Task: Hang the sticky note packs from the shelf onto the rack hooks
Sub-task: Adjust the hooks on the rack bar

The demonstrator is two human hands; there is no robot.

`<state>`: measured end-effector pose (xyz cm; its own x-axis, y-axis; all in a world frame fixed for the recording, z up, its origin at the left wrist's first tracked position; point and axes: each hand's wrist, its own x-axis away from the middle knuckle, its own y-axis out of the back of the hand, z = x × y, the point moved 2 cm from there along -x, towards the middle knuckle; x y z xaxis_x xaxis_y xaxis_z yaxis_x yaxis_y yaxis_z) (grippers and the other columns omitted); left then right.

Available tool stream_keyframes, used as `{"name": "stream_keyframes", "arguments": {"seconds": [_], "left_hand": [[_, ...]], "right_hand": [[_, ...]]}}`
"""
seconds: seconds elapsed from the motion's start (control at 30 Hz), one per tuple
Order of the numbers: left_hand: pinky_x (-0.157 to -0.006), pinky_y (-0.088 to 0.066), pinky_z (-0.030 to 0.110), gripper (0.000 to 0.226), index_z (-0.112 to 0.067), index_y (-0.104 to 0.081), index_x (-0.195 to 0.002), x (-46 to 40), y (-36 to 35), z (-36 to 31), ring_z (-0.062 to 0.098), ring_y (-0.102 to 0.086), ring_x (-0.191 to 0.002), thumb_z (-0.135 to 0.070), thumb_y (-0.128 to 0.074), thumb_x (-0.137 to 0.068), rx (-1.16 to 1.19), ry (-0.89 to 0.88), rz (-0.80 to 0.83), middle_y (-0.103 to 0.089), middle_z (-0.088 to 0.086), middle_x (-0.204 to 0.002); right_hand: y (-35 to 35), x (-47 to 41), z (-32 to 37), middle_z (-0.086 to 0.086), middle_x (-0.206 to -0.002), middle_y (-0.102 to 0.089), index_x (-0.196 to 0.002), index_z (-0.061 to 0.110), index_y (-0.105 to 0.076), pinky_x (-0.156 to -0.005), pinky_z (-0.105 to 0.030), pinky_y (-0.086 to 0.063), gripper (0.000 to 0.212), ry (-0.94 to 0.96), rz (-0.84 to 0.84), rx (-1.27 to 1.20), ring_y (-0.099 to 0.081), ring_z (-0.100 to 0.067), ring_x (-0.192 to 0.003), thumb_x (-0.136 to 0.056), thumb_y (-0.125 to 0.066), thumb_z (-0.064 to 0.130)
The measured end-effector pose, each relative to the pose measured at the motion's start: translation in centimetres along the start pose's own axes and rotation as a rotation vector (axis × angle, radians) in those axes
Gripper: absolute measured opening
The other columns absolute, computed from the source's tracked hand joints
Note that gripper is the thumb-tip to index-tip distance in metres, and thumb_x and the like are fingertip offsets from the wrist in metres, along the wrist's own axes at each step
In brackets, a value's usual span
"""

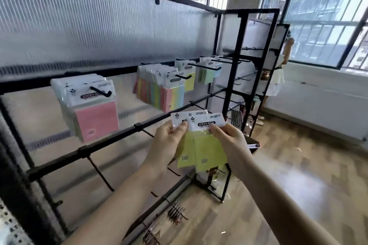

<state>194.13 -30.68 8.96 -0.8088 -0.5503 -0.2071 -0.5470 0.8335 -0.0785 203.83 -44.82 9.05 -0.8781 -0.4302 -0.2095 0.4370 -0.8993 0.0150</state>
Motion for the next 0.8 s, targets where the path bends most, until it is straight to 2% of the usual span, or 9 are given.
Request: {"name": "stream_keyframes", "arguments": {"seconds": [0.1,0.23,0.3,0.37,0.47,0.57,0.63,0.73,0.8], "left_hand": [[-0.084,-0.054,0.045,0.021,-0.025,-0.069,-0.093,-2.0,-1.0,0.2,0.019,-0.069,-0.087,-0.043,-0.058,-0.091,-0.035,-0.005,-0.019,-0.073,0.003,-0.093],[-0.094,-0.046,0.056,0.062,-0.001,-0.061,-0.106,-4.7,-3.3,-0.2,0.038,-0.063,-0.099,-0.055,-0.061,-0.077,-0.008,-0.013,-0.064,-0.064,0.026,-0.109],[-0.095,-0.046,0.056,0.066,0.003,-0.060,-0.105,-6.3,-4.7,-0.3,0.038,-0.064,-0.097,-0.055,-0.060,-0.073,0.014,-0.052,-0.058,-0.063,0.029,-0.108],[-0.089,-0.050,0.046,0.057,-0.003,-0.064,-0.100,-8.0,-5.9,0.0,0.033,-0.066,-0.092,-0.054,-0.058,-0.075,-0.010,-0.098,-0.060,-0.068,0.022,-0.100],[-0.075,-0.052,0.018,0.039,-0.019,-0.068,-0.090,-10.6,-7.8,0.6,0.011,-0.069,-0.083,-0.054,-0.052,-0.079,-0.075,-0.162,-0.105,-0.074,-0.002,-0.088],[-0.077,-0.047,0.025,0.037,-0.021,-0.066,-0.083,-13.3,-9.5,1.2,0.013,-0.066,-0.079,-0.055,-0.051,-0.081,-0.153,-0.197,-0.180,-0.071,0.000,-0.079],[-0.076,-0.049,0.030,0.034,-0.024,-0.067,-0.076,-15.0,-10.8,1.4,0.011,-0.066,-0.075,-0.054,-0.051,-0.081,-0.147,-0.203,-0.204,-0.072,-0.006,-0.076],[-0.065,-0.051,0.017,0.026,-0.036,-0.069,-0.073,-17.3,-12.8,1.4,0.003,-0.066,-0.068,-0.052,-0.051,-0.084,-0.183,-0.255,-0.204,-0.071,-0.011,-0.074],[-0.060,-0.047,0.009,0.026,-0.031,-0.070,-0.076,-18.5,-13.8,1.0,0.001,-0.066,-0.066,-0.049,-0.052,-0.084,-0.182,-0.282,-0.216,-0.071,-0.011,-0.073]], "right_hand": [[0.3,-2.2,-0.3,-0.006,-0.076,-0.063,-0.079,0.013,-0.069,-0.067,-0.036,-0.040,0.017,0.023,0.008,-0.061,-0.055,-0.022,-0.072,-0.088,-0.068,0.028],[1.6,-5.2,-0.9,0.002,-0.072,-0.065,-0.072,0.025,-0.071,-0.067,-0.036,-0.042,0.017,0.057,0.000,-0.097,-0.057,-0.017,-0.070,-0.088,-0.068,0.029],[2.4,-6.8,-1.3,0.004,-0.071,-0.066,-0.073,0.027,-0.072,-0.067,-0.035,-0.043,0.013,0.052,0.031,-0.140,-0.059,-0.014,-0.068,-0.085,-0.070,0.033],[3.5,-8.7,-1.7,0.005,-0.071,-0.067,-0.074,0.027,-0.072,-0.066,-0.034,-0.045,0.013,0.038,0.070,-0.171,-0.060,-0.012,-0.066,-0.078,-0.070,0.039],[5.4,-11.9,-2.1,-0.001,-0.077,-0.069,-0.081,0.023,-0.073,-0.065,-0.031,-0.047,0.017,0.055,0.140,-0.173,-0.062,-0.016,-0.069,-0.074,-0.070,0.038],[7.1,-15.2,-2.2,-0.008,-0.084,-0.071,-0.089,0.021,-0.072,-0.065,-0.029,-0.047,0.020,0.118,0.247,-0.113,-0.063,-0.017,-0.072,-0.076,-0.071,0.036],[7.8,-17.4,-2.0,-0.004,-0.082,-0.072,-0.089,0.021,-0.071,-0.062,-0.023,-0.046,0.020,0.156,0.294,-0.094,-0.063,-0.011,-0.072,-0.079,-0.074,0.037],[8.5,-20.9,-1.5,0.009,-0.070,-0.070,-0.082,0.019,-0.069,-0.053,-0.012,-0.043,0.015,0.241,0.329,-0.085,-0.061,0.001,-0.061,-0.081,-0.067,0.034],[8.7,-22.9,-1.2,0.012,-0.066,-0.068,-0.080,0.016,-0.067,-0.051,-0.010,-0.041,0.011,0.284,0.366,-0.097,-0.059,0.003,-0.058,-0.087,-0.065,0.024]]}}
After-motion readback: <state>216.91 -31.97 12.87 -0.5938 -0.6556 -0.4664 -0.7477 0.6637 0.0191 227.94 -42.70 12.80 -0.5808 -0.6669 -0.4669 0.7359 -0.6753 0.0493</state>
